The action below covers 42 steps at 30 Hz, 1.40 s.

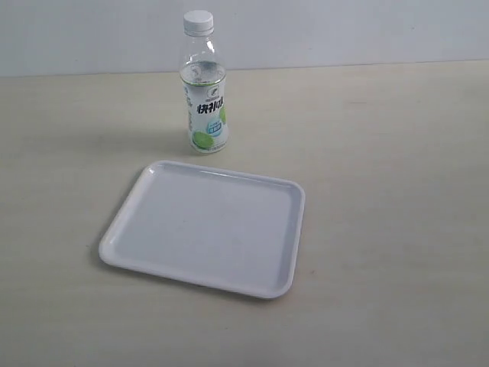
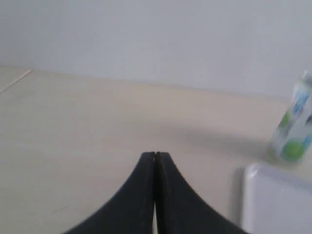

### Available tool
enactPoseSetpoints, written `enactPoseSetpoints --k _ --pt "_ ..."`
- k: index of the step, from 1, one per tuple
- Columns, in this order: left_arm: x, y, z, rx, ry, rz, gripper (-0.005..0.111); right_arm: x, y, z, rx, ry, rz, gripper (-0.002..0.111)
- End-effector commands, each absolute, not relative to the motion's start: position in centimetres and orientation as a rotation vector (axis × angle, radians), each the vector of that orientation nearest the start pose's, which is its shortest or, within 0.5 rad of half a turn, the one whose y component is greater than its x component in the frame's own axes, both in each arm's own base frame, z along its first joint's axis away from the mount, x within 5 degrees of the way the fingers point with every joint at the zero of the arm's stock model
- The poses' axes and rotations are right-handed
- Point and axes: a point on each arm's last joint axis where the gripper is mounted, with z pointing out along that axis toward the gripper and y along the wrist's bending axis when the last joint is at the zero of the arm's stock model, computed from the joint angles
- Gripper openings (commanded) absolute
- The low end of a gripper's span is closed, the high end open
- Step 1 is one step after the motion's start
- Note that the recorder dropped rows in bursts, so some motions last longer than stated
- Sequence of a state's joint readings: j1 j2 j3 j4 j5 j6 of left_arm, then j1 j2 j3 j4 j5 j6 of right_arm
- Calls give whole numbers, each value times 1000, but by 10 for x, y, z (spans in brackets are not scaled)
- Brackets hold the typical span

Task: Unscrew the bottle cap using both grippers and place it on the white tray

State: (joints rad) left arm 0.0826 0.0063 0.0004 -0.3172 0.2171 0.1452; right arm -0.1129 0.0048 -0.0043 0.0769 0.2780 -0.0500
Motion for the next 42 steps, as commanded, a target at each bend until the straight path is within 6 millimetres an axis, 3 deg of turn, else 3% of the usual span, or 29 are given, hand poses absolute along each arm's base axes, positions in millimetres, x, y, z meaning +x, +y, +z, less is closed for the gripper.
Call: enactPoseSetpoints --k 1,9,19,21,26,30,34,37,42 --pt "55 9 218 -523 1340 -405 0 55 -5 189 108 1746 -49 86" --pt "50 20 231 -733 1076 -574 0 55 -5 189 108 1746 -49 86" --pt "45 21 243 -685 947 -596 0 55 -5 189 107 1746 -51 86" --pt "43 18 254 -634 882 -643 0 55 -5 189 107 1746 -51 86" --pt "40 9 304 -399 723 -640 0 55 -5 189 107 1746 -51 86" --pt "66 4 341 -322 819 -581 0 55 -5 189 107 1746 -51 86" --pt "116 -3 356 -193 1012 -488 0 55 -5 189 107 1746 -51 86" --pt "164 -9 342 -73 1215 -429 0 55 -5 189 107 1746 -51 86" --pt "225 -20 293 107 1441 -461 1 55 -5 189 107 1746 -51 86"
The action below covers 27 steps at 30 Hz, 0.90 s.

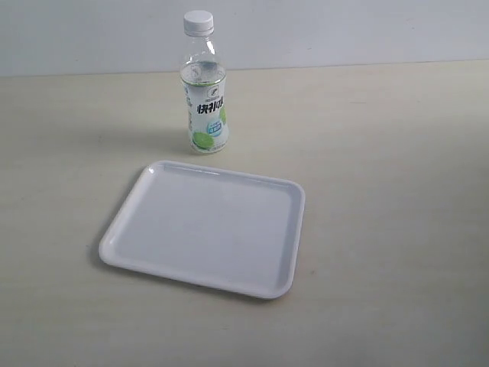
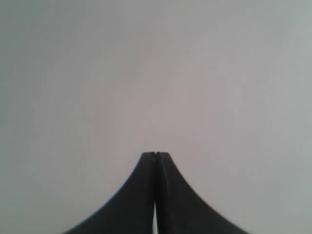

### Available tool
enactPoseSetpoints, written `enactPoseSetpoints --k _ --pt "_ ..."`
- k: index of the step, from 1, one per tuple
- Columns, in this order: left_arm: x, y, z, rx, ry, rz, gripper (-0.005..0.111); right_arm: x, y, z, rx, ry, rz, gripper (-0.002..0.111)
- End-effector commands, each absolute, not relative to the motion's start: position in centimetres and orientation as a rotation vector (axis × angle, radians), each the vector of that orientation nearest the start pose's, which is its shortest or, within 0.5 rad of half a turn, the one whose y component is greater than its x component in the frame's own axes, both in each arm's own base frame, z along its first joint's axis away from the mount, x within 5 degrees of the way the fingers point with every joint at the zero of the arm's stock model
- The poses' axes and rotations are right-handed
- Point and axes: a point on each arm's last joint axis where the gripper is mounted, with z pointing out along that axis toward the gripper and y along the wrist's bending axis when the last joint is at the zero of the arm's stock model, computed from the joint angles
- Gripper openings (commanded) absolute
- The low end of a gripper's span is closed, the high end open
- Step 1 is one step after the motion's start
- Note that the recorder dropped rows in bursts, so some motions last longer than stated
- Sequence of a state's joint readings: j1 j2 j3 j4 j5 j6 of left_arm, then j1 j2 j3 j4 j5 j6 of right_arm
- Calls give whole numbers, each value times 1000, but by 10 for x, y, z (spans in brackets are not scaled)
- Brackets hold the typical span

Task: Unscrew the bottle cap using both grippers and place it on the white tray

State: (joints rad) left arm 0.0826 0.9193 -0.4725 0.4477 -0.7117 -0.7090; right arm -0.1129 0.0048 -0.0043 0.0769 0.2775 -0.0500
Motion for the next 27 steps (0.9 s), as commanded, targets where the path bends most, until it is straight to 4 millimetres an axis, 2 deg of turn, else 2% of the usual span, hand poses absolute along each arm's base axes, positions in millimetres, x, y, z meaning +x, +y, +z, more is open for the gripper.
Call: enactPoseSetpoints --k 1,7,13,14,17,21,27 --pt "232 -23 284 147 1463 -479 3 55 -5 189 107 1746 -51 86" --pt "266 -43 223 482 1586 -613 23 55 -5 189 107 1746 -51 86" --pt "290 -48 175 582 1667 -642 64 55 -5 189 107 1746 -51 86" --pt "295 -53 167 613 1663 -653 72 55 -5 189 107 1746 -51 86" --pt "306 -70 147 729 1628 -657 84 55 -5 189 107 1746 -51 86" --pt "325 -90 126 787 1604 -641 92 55 -5 189 107 1746 -51 86" --pt "358 -113 100 670 1622 -638 97 55 -5 189 107 1746 -51 86"
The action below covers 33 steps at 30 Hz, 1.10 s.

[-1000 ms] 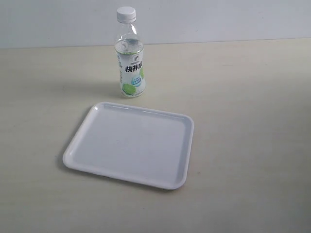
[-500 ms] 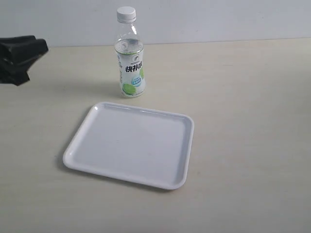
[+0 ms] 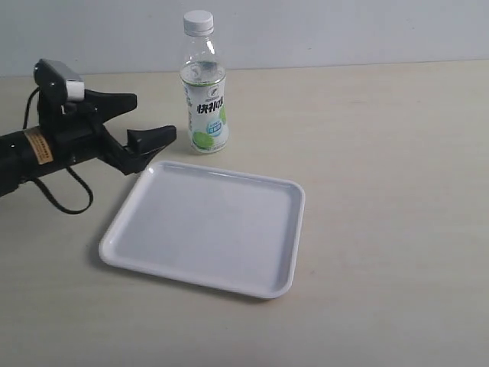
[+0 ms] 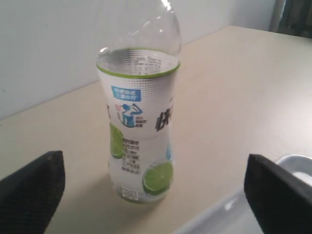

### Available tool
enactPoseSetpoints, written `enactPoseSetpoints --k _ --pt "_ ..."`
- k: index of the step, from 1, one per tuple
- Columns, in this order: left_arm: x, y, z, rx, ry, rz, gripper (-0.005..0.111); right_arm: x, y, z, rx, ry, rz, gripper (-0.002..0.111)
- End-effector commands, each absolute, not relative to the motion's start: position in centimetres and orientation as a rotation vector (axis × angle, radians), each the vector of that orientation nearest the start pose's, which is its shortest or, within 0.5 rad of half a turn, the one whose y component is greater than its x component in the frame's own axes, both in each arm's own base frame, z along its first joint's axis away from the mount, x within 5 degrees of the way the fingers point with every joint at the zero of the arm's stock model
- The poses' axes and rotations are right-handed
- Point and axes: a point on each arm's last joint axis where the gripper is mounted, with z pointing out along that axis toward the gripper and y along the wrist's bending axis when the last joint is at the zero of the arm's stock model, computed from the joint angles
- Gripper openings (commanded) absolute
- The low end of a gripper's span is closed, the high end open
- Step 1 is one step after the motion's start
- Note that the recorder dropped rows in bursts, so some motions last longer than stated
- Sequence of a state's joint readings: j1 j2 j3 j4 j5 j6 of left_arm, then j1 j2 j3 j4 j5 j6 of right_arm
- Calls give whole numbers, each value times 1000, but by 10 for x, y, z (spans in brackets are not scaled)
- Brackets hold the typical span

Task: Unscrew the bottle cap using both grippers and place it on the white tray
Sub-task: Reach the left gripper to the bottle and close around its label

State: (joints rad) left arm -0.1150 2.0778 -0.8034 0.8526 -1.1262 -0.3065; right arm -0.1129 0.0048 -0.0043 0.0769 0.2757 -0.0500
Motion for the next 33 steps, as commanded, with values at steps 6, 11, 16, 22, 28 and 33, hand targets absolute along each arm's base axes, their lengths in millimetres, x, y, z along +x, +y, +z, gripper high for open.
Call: enactPoseSetpoints --k 6,11,16,22,28,33 --pt "377 -132 86 645 1611 -642 97 55 -5 189 107 1746 -51 86" --pt "384 -144 74 664 1607 -660 97 55 -5 189 107 1746 -51 86" --pt "390 -156 64 686 1593 -677 97 55 -5 189 107 1746 -51 86" --pt "400 -169 60 683 1566 -683 97 55 -5 189 107 1746 -51 86" --pt "403 -182 56 698 1546 -697 97 55 -5 189 103 1746 -56 86" --pt "410 -186 58 668 1565 -667 97 55 -5 189 104 1746 -54 86"
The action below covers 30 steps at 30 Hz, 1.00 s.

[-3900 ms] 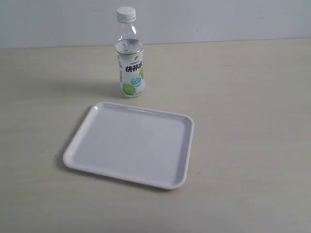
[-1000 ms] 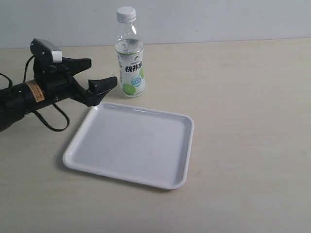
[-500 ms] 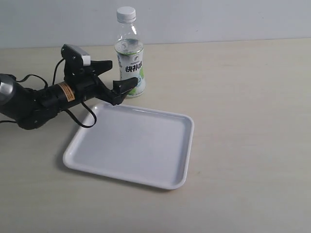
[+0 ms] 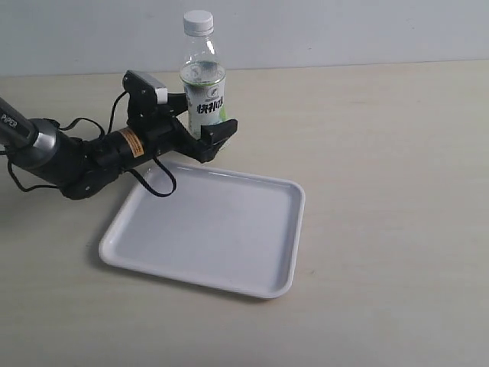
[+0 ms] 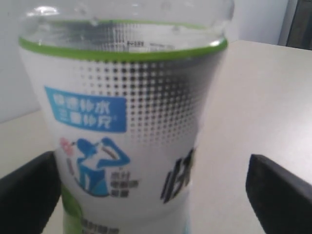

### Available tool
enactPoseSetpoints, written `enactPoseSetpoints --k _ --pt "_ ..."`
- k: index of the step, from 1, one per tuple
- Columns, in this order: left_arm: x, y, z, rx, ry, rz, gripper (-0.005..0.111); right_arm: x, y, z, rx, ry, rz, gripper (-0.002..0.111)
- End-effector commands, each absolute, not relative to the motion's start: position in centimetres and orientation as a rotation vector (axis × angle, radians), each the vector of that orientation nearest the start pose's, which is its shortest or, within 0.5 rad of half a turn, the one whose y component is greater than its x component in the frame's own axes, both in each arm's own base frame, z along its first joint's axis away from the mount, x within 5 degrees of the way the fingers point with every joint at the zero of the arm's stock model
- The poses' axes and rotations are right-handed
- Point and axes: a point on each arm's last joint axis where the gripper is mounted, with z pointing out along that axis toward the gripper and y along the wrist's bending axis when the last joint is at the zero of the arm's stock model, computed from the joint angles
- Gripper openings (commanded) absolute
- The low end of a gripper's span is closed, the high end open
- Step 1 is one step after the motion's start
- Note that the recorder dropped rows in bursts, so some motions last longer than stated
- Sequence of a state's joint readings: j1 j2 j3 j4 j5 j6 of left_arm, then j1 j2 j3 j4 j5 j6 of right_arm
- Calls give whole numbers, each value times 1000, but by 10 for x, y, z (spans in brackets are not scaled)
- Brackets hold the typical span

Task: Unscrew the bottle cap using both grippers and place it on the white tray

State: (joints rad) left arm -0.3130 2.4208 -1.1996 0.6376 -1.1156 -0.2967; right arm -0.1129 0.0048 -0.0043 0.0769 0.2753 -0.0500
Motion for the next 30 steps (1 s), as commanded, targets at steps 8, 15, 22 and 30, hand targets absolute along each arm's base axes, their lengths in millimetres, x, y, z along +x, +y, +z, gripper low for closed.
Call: enactPoseSetpoints --k 8,15,22,30 --pt "418 -189 65 662 1545 -653 97 55 -5 189 104 1746 -54 86" --pt "418 -189 62 665 1573 -638 95 55 -5 189 104 1746 -54 86" --pt "418 -189 62 664 1574 -640 20 55 -5 189 104 1746 -54 86" --pt "417 -193 85 687 1448 -680 0 55 -5 189 104 1746 -54 86"
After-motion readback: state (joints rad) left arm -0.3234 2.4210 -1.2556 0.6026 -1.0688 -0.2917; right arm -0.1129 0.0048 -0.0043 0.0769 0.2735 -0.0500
